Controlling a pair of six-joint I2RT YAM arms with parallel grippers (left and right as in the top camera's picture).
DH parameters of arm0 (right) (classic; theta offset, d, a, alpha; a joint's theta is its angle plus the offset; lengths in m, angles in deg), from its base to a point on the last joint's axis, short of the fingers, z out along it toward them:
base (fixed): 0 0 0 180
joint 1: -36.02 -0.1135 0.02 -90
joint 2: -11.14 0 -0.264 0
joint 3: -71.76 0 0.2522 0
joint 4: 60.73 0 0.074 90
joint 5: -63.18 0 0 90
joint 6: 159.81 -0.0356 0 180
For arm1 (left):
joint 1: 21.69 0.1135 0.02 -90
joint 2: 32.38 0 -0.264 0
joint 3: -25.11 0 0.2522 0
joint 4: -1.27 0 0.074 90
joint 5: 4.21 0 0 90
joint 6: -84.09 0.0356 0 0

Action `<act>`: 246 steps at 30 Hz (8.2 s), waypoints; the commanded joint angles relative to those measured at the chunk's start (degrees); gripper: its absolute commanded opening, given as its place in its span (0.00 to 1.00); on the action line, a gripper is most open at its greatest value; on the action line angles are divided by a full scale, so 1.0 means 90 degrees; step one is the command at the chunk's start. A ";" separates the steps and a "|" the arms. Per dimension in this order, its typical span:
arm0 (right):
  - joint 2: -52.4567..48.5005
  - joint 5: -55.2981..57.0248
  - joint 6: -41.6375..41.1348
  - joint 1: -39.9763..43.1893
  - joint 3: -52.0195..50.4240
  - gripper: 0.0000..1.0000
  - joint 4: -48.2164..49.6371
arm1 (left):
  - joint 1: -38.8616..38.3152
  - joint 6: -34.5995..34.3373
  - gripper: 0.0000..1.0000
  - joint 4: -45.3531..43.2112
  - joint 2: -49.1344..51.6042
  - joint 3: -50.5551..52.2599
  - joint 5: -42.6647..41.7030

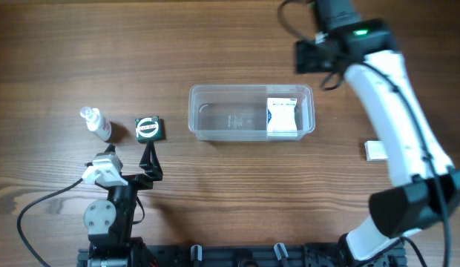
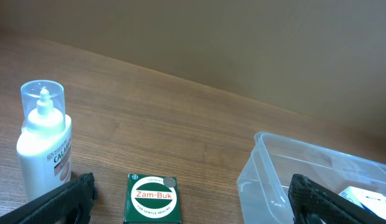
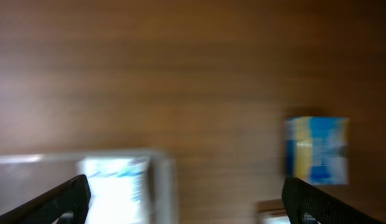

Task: Pack container
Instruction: 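Move the right gripper back and grasp the blue VapoDrops box, then lower the VapoDrops box into the container's right end and release, then move the right gripper to the Panadol box and grasp it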

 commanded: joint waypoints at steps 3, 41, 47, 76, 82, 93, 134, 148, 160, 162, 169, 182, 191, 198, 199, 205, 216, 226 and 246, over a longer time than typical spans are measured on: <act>0.0022 -0.0736 0.1484 0.2229 0.0012 1.00 -0.0138 | 0.0039 -0.0029 1.00 -0.0017 -0.0046 0.0046 -0.0051; -0.3281 -0.1741 0.3087 0.4039 -0.0760 0.97 0.0903 | 0.0039 -0.0029 1.00 -0.0017 -0.0046 0.0046 -0.0051; -0.3235 -0.1668 0.2710 0.4031 -0.0304 0.75 0.0736 | 0.0039 -0.0032 1.00 -0.0017 -0.0046 0.0046 -0.0051; -0.0461 -0.2115 -0.1073 -0.0539 -0.1671 0.75 0.0015 | 0.0039 -0.0029 1.00 -0.0017 -0.0046 0.0046 -0.0051; -0.0461 -0.2115 -0.1052 -0.0539 -0.2149 0.77 0.0549 | 0.0039 -0.0029 1.00 -0.0017 -0.0046 0.0046 -0.0051; -0.0464 -0.2115 -0.0882 -0.0539 -0.2149 0.77 0.1056 | 0.0039 -0.0029 1.00 -0.0017 -0.0046 0.0046 -0.0051; -0.0418 -0.0197 -0.0719 0.0005 -0.0386 1.00 0.0029 | 0.0039 -0.0029 1.00 -0.0017 -0.0046 0.0046 -0.0051; -0.0420 -0.2412 -0.2980 0.2977 -0.0352 1.00 -0.0051 | 0.0039 -0.0029 1.00 -0.0017 -0.0046 0.0046 -0.0051; -0.0420 -0.0415 -0.7060 0.3395 -0.1503 1.00 -0.1523 | 0.0039 -0.0029 1.00 -0.0017 -0.0046 0.0046 -0.0051; -0.0420 -0.0498 -0.7067 0.3470 -0.1897 1.00 -0.1275 | 0.0039 -0.0029 1.00 -0.0017 -0.0046 0.0046 -0.0051; -0.0420 -0.0304 -0.6982 0.3640 -0.2909 1.00 -0.0345 | 0.0039 -0.0029 1.00 -0.0017 -0.0046 0.0046 -0.0051; -0.0459 -0.0937 -0.5219 0.3963 -0.3905 1.00 0.1554 | 0.0039 -0.0029 1.00 -0.0017 -0.0046 0.0046 -0.0051; -0.0459 -0.1171 -0.5241 0.3963 -0.4347 0.95 0.1535 | 0.0039 -0.0029 1.00 -0.0017 -0.0046 0.0046 -0.0051; -0.0459 -0.1241 -0.5212 0.3963 -0.4947 0.95 0.2266 | 0.0039 -0.0029 1.00 -0.0017 -0.0046 0.0046 -0.0051; -0.0459 -0.1243 -0.5214 0.3963 -0.4947 0.92 0.2351 | 0.0039 -0.0029 1.00 -0.0017 -0.0046 0.0046 -0.0051; -0.0457 -0.1268 -0.4789 0.3961 -0.4792 0.63 0.2436 | 0.0039 -0.0029 1.00 -0.0017 -0.0046 0.0046 -0.0051; -0.0372 -0.1486 -0.3062 0.3296 -0.1583 0.68 0.0974 | 0.0039 -0.0029 1.00 -0.0017 -0.0046 0.0046 -0.0051; -0.0401 -0.1015 -0.3985 0.3594 -0.3733 0.71 0.1117 | 0.0039 -0.0029 1.00 -0.0017 -0.0046 0.0046 -0.0051; -0.0981 -0.0923 -0.3218 0.3606 -0.4364 0.73 0.2764 | 0.0039 -0.0029 1.00 -0.0017 -0.0046 0.0046 -0.0051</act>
